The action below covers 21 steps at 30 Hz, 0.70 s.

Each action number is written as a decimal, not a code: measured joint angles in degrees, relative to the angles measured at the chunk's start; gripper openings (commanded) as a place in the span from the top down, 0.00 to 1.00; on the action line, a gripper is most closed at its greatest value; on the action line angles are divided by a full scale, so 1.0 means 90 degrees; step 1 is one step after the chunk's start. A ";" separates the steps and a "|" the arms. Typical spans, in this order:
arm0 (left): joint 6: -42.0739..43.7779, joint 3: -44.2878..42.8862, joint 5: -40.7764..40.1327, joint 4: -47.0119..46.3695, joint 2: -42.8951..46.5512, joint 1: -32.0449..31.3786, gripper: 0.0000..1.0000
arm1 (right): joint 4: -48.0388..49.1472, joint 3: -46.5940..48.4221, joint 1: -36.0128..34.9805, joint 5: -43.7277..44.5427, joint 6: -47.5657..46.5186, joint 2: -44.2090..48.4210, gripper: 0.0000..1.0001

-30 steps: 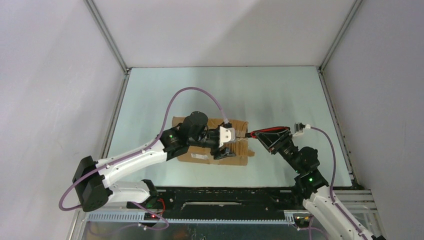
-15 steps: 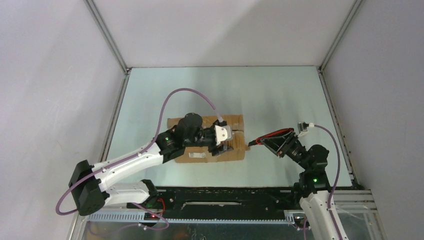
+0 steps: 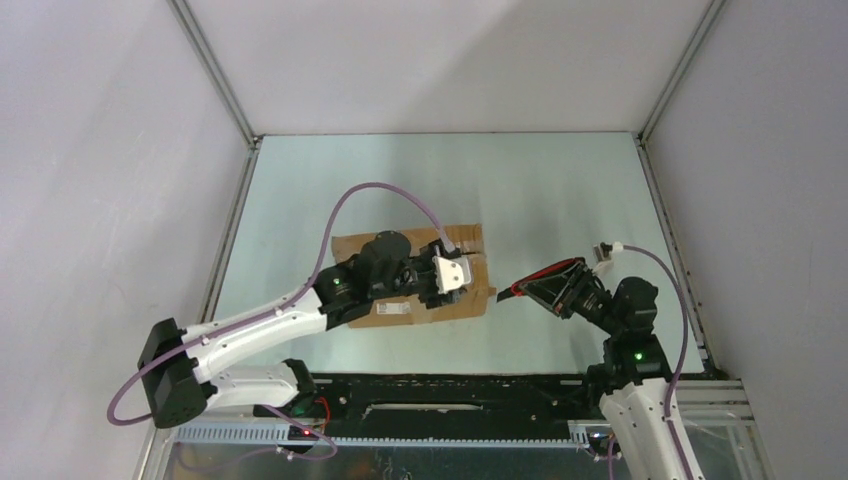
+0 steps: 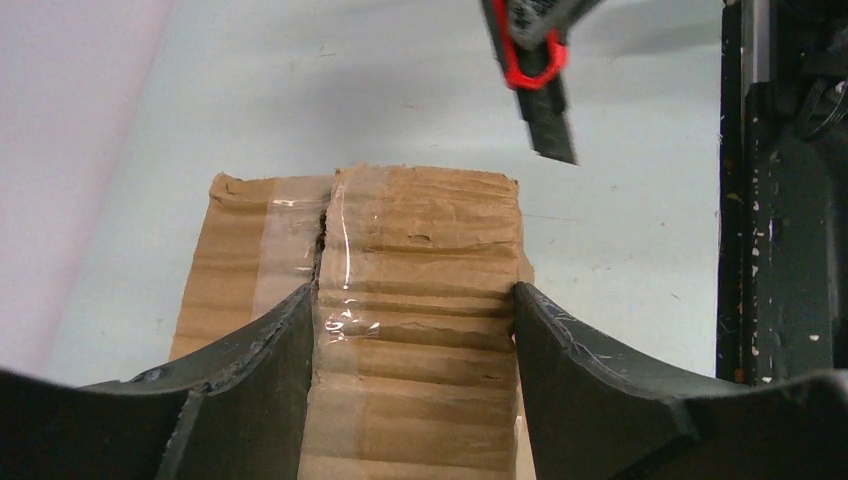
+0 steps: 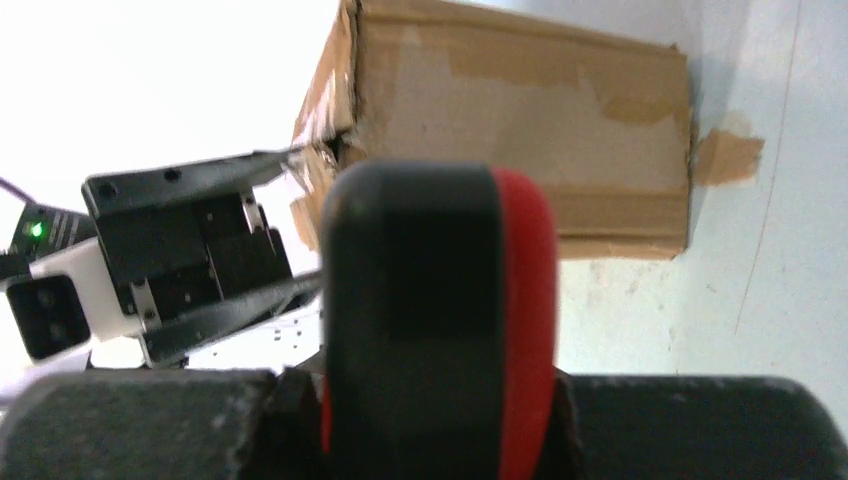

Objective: Unpack the express box
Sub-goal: Cut the express box at the center of the board.

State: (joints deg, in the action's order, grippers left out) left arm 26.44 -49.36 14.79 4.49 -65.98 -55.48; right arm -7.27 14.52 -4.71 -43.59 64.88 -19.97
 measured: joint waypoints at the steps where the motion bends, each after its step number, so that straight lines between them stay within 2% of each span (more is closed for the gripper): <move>1: 0.0114 -0.0036 -0.0141 0.0075 0.0000 -0.0112 1.00 | -0.0121 0.0148 -0.0007 0.0131 -0.0109 -0.0039 1.00; 4: 0.0486 -0.0114 -0.0474 0.0260 0.0022 -0.0384 1.00 | -0.0318 0.0418 -0.0022 0.0432 -0.0350 -0.0148 1.00; 5: 0.0580 -0.0114 -0.0520 0.0304 0.0041 -0.0437 0.97 | -0.0347 0.0444 -0.0022 0.0500 -0.0401 -0.0182 1.00; 6: 0.0639 -0.0114 -0.0546 0.0357 0.0063 -0.0478 0.91 | -0.0376 0.0454 -0.0022 0.0563 -0.0440 -0.0216 1.00; 9: 0.0600 -0.0262 -0.0578 0.0578 0.0005 -0.0474 0.56 | -0.0517 0.0454 -0.0022 0.0721 -0.0483 -0.0294 1.00; 11: 0.0362 -0.0629 -0.0622 0.0889 -0.0262 -0.0406 0.26 | -0.0559 0.0454 -0.0036 0.0780 -0.0503 -0.0323 1.00; 12: 0.0209 -0.0794 -0.0636 0.0984 -0.0398 -0.0352 0.20 | -0.0578 0.0454 -0.0063 0.0811 -0.0503 -0.0323 1.00; 15: -0.0313 -0.1117 -0.0661 0.1202 -0.0724 -0.0112 0.15 | -0.0641 0.0486 -0.0216 0.0930 -0.0508 -0.0296 1.00; 17: -0.0653 -0.1260 -0.0695 0.1411 -0.0879 0.0044 0.05 | -0.0716 0.0556 -0.0425 0.1042 -0.0534 -0.0274 1.00; 21: -0.1311 -0.1661 -0.0695 0.1834 -0.1015 0.0228 0.00 | -0.0906 0.0746 -0.0906 0.1251 -0.0622 -0.0185 1.00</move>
State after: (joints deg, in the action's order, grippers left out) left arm 14.63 -64.31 8.54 20.99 -75.11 -53.43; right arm -15.42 21.23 -12.86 -32.34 59.29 -21.63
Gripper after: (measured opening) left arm 0.980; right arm 0.241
